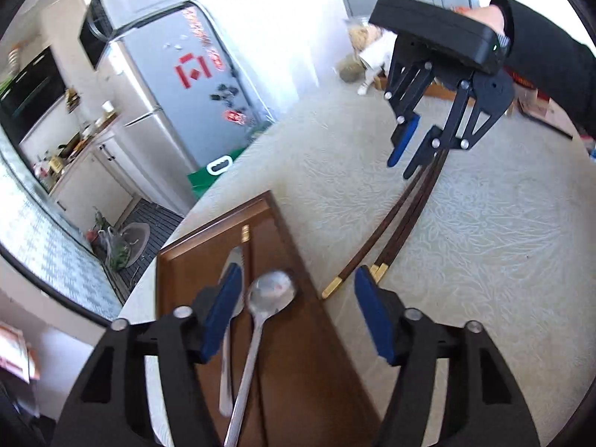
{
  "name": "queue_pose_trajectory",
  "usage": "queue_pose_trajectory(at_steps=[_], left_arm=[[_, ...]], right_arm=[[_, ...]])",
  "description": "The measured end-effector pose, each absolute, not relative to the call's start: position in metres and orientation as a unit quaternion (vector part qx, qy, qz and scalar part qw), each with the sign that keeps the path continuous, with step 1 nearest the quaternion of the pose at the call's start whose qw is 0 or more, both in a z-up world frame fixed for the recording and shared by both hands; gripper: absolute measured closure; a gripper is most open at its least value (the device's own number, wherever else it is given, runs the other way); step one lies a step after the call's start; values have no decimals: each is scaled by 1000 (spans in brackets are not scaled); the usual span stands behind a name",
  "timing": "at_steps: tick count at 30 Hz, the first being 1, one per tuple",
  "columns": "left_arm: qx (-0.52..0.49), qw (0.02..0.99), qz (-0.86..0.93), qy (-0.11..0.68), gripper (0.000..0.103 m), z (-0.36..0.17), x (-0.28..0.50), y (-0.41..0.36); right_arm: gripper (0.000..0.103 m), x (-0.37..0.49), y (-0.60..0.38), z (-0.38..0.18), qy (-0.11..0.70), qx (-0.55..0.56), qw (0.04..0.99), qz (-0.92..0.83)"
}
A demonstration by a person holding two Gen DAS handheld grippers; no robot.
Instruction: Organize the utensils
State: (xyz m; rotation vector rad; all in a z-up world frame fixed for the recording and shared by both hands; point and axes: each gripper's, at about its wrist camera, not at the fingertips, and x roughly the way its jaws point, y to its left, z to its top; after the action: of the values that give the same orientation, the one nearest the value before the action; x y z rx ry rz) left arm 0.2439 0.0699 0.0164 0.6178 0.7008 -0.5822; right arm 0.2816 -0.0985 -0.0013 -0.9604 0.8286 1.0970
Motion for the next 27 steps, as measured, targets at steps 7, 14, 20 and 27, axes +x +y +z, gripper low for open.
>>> queue_pose_trajectory(at_steps=[7,14,20,27], left_arm=[[313,821,-310,365,65,-6,282,33],[317,799,-336,385,59,-20,298,18],[319,785,-350,400,59,-27,306,17],[329,759,-367,425,59,-41,311,12]], right_arm=[[93,284,-116,-18,385,-408,661,499],[93,291,-126,-20,388,-383,659,519],[93,288,-130,-23,390,-383,652,526],[93,301,-131,-25,412,-362,641,537]])
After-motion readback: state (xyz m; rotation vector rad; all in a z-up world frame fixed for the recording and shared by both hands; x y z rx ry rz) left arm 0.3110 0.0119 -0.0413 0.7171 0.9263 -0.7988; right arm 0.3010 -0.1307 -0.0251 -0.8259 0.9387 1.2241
